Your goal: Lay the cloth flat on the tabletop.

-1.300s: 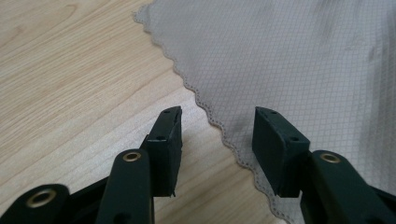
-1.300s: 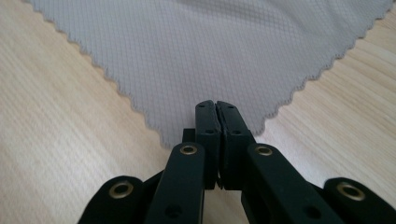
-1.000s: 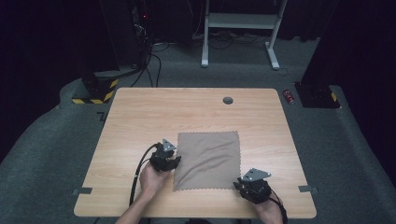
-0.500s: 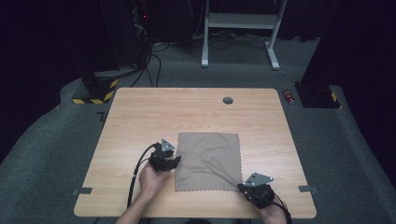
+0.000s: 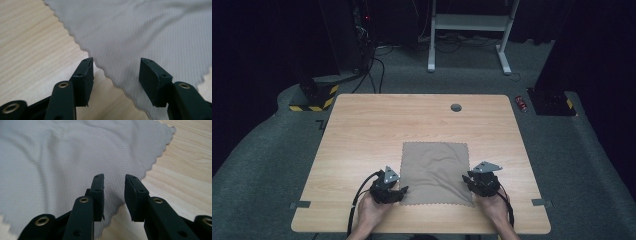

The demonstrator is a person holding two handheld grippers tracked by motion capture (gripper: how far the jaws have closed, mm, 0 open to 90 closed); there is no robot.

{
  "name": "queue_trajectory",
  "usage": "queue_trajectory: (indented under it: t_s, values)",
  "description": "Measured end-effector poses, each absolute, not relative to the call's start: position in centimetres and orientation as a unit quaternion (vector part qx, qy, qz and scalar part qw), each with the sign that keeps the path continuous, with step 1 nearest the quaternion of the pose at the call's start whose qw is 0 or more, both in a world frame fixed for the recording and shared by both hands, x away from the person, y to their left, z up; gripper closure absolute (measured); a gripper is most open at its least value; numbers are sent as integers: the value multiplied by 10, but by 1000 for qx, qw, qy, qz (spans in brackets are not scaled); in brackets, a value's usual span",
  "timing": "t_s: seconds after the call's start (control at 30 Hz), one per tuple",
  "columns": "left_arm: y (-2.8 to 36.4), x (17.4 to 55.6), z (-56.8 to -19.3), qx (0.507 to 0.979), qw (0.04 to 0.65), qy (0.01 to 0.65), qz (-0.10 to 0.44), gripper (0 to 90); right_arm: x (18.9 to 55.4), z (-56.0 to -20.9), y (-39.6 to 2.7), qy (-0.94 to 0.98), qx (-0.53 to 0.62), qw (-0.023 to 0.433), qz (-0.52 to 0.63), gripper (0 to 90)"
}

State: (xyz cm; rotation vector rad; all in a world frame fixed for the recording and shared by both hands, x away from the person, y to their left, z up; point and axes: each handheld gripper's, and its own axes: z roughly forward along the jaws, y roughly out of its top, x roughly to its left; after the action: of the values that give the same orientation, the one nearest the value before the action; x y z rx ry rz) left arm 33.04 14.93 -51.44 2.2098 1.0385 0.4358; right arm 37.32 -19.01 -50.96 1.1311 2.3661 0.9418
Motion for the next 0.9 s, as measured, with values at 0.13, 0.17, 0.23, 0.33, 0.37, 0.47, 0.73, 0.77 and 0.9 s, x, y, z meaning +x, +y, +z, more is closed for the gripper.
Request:
queue_trajectory:
  t_s: [0.13, 0.17, 0.23, 0.33, 0.37, 0.47, 0.73, 0.77, 0.9]
  values:
    - [153, 324, -514, 846, 317, 392, 174, 446, 380, -515, -194, 835, 406, 173, 329, 675]
    - [155, 323, -513, 847, 315, 392, 172, 442, 380, -515, -196, 834, 409, 177, 327, 659]
    - [160, 322, -513, 846, 315, 398, 163, 440, 382, -515, -201, 831, 413, 167, 332, 652]
    - [166, 324, -512, 845, 311, 407, 153, 428, 383, -516, -203, 828, 418, 171, 332, 634]
    - [167, 324, -512, 844, 309, 410, 155, 427, 383, -516, -203, 828, 418, 172, 331, 626]
    - [167, 326, -512, 835, 330, 413, 155, 440, 384, -515, -202, 829, 422, 173, 324, 614]
    - [162, 350, -521, 807, 364, 437, 158, 408, 384, -520, -204, 817, 422, 185, 348, 585]
    - [162, 351, -521, 807, 363, 434, 167, 408, 384, -521, -205, 817, 419, 186, 350, 575]
    - [162, 350, -523, 810, 356, 430, 182, 407, 385, -522, -208, 814, 418, 187, 357, 542]
